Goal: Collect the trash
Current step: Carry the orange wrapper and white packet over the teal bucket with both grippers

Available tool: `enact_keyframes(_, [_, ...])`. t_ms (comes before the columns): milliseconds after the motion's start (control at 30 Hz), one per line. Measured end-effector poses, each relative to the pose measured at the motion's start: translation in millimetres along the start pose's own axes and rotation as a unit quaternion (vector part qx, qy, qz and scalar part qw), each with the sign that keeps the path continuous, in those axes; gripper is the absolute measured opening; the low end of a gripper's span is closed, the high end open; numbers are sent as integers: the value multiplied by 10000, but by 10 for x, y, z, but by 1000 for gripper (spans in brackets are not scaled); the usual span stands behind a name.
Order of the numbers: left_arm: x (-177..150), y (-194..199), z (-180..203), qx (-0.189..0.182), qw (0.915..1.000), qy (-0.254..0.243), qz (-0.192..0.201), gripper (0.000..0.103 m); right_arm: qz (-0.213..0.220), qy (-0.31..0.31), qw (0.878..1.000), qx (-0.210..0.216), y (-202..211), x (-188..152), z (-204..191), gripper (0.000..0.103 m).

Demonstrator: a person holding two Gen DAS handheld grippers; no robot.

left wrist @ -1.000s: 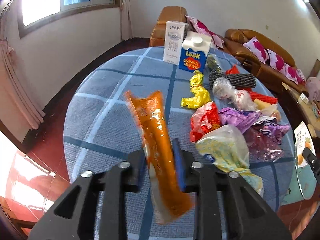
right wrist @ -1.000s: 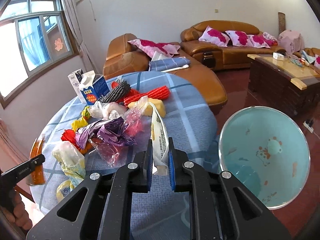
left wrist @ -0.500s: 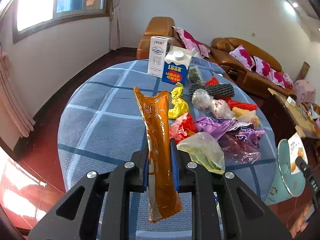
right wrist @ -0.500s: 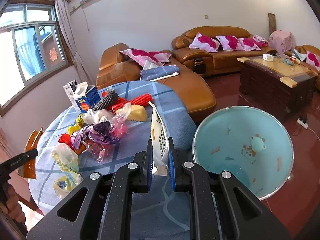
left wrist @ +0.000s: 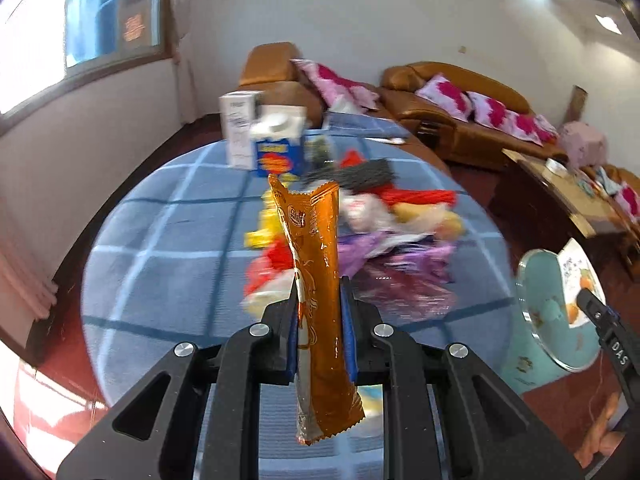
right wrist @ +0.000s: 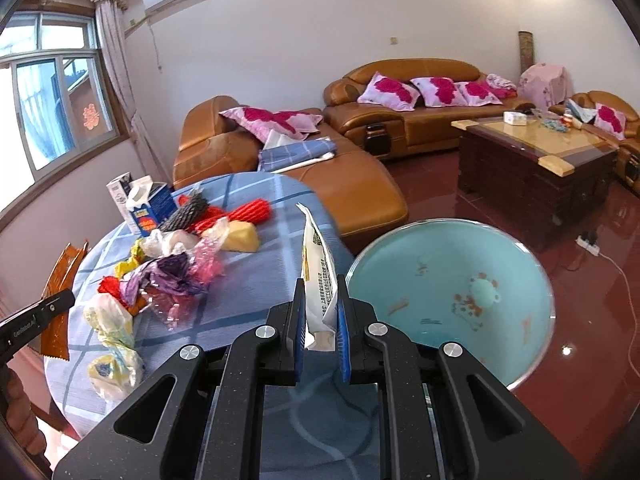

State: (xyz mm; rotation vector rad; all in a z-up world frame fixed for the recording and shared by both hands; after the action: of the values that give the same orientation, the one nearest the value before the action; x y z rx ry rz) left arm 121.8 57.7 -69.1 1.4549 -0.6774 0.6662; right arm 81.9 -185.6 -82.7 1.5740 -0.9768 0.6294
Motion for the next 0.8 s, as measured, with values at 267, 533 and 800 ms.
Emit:
enact_keyframes(267, [37, 20, 828, -645, 9961, -599, 28, 17, 267, -40, 9980, -565, 265, 32, 422, 14])
enact_keyframes(533, [33, 5, 1520, -1107, 9879, -1082, 33, 17, 322, -247, 9941, -1007, 273, 87, 840, 14])
enact_keyframes(800, [-87, -185, 2084, -1310, 9791, -1543, -197, 17, -111, -355, 9919, -1218, 7, -86, 1117, 14])
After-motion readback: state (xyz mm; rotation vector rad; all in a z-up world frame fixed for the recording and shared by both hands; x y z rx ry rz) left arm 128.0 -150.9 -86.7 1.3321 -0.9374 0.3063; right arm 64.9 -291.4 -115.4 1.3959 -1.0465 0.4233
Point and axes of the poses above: each gripper's, at about its wrist camera, not at the fingertips, and y roughly against the way its jaws point, z to its right, x to its top, the point moved 5 cm from there along -y, roughly the way its jaws point, and after that the axes turned 4 degrees about x, right-handed, at the moved point
